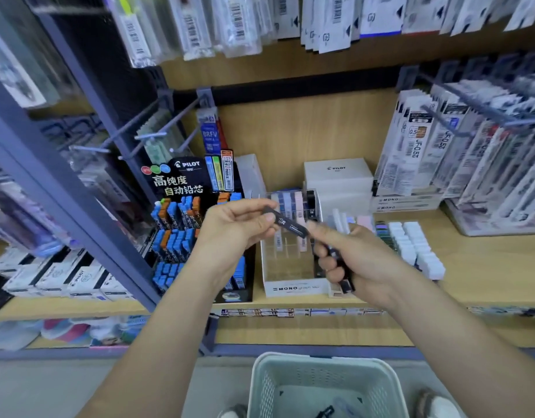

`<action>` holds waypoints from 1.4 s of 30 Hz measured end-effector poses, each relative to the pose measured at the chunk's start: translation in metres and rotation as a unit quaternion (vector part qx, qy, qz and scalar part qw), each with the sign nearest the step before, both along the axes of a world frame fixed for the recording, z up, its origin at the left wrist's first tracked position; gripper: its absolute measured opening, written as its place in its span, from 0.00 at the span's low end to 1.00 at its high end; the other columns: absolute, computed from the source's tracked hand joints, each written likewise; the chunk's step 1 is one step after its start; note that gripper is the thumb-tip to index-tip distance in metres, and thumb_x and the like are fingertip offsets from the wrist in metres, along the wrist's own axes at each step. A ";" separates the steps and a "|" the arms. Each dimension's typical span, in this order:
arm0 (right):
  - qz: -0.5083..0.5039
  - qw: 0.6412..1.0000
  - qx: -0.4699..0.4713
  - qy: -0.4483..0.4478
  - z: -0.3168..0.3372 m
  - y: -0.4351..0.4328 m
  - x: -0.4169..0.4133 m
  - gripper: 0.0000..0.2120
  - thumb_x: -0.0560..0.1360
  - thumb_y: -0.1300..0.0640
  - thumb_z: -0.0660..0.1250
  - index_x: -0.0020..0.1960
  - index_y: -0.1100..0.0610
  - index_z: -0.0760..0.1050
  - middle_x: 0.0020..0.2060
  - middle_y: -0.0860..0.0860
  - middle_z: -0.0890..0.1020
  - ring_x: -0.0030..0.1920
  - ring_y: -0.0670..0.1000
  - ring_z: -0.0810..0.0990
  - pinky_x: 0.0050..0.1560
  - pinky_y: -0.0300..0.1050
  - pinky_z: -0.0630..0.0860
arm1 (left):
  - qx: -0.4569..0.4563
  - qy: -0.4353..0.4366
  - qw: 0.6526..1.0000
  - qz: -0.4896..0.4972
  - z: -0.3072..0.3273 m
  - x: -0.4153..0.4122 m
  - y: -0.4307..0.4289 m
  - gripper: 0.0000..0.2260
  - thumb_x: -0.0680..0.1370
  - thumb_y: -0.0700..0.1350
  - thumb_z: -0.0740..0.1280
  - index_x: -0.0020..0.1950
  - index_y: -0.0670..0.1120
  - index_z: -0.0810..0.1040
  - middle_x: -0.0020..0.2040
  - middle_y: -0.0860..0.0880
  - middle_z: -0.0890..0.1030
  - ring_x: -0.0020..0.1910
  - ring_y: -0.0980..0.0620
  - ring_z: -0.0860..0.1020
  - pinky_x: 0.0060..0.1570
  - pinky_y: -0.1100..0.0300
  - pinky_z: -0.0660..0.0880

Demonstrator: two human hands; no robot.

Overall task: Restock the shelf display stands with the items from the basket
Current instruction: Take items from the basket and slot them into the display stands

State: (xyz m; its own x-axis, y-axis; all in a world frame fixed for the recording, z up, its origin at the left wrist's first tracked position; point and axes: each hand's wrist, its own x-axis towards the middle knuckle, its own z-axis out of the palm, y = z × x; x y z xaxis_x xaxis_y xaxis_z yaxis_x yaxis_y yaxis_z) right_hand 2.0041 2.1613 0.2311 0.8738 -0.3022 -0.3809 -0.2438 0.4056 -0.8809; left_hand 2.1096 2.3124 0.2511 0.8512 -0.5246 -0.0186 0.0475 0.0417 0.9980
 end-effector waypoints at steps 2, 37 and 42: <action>-0.045 0.996 0.074 -0.012 0.006 -0.015 -0.002 0.07 0.74 0.55 0.71 0.45 0.57 0.74 0.28 0.50 0.72 0.24 0.45 0.67 0.19 0.34 0.64 | 0.040 -0.057 0.997 0.018 -0.004 0.003 -0.003 0.11 0.74 0.32 0.68 0.46 0.46 0.84 0.42 0.44 0.84 0.41 0.49 0.82 0.46 0.61 0.79; -0.043 0.992 0.111 0.036 -0.008 -0.054 -0.031 0.04 0.76 0.56 0.68 0.45 0.56 0.77 0.36 0.51 0.81 0.26 0.43 0.71 0.17 0.30 0.60 | 0.414 -0.452 0.789 -0.034 -0.106 -0.001 -0.056 0.09 0.78 0.43 0.65 0.57 0.48 0.79 0.48 0.48 0.80 0.45 0.48 0.79 0.47 0.55 0.76; -0.044 0.993 0.105 0.037 -0.011 -0.058 -0.031 0.06 0.77 0.55 0.67 0.44 0.56 0.75 0.33 0.52 0.79 0.25 0.44 0.68 0.16 0.31 0.59 | 0.365 -0.401 0.840 0.004 -0.098 -0.005 -0.058 0.08 0.77 0.40 0.66 0.55 0.48 0.80 0.45 0.51 0.81 0.42 0.54 0.77 0.46 0.61 0.76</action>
